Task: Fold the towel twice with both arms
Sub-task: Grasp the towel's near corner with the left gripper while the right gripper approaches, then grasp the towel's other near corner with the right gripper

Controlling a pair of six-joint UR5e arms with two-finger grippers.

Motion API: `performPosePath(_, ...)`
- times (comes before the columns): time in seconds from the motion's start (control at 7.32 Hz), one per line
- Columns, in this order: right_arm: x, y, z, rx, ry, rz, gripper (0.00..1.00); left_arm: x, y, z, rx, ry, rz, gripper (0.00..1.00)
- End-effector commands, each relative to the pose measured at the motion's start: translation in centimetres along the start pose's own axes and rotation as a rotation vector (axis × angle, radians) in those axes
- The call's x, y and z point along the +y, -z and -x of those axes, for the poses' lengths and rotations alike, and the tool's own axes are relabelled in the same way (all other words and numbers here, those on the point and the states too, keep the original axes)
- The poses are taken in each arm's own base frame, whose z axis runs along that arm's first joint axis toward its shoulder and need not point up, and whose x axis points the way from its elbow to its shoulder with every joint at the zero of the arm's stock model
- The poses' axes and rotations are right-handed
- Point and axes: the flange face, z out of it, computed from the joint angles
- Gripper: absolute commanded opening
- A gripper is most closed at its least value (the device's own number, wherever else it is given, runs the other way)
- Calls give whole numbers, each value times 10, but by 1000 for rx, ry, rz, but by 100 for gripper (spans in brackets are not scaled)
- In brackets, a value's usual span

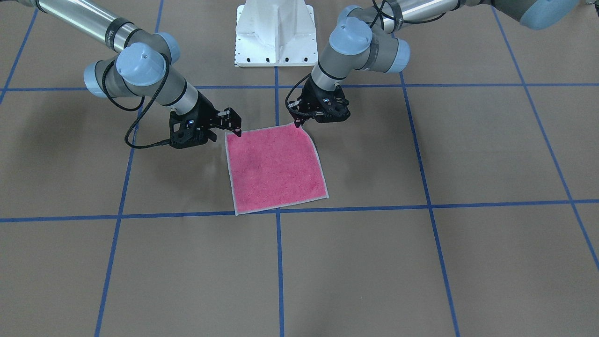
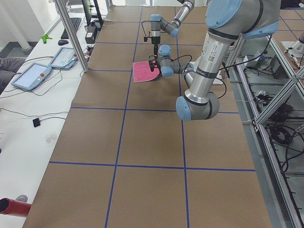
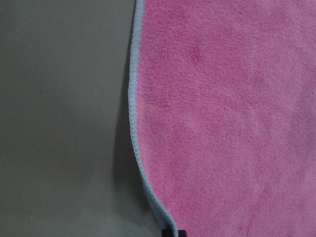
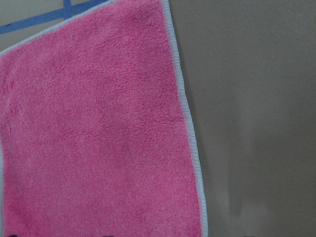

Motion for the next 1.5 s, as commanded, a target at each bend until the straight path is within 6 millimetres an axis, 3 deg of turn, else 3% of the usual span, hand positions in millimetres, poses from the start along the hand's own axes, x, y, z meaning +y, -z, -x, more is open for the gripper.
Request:
performPosePath(0.0,5,-4,1,1,3,8,68,0,0,0,2,0,0,0)
performPosePath(0.14,5,-5,1,3,2,10,62,0,0,0,2,0,0,0)
performPosePath(0.55,8,-13,-4,16,0,21,62,0,1,-1,3,-1,0,0)
performPosePath(0.82,7,-15,-5,18,-1,22,54,0,1,0,2,0,0,0)
performPosePath(1.37,7,-17,-7,24,-6,23,13,-1,1,0,2,0,-1,0)
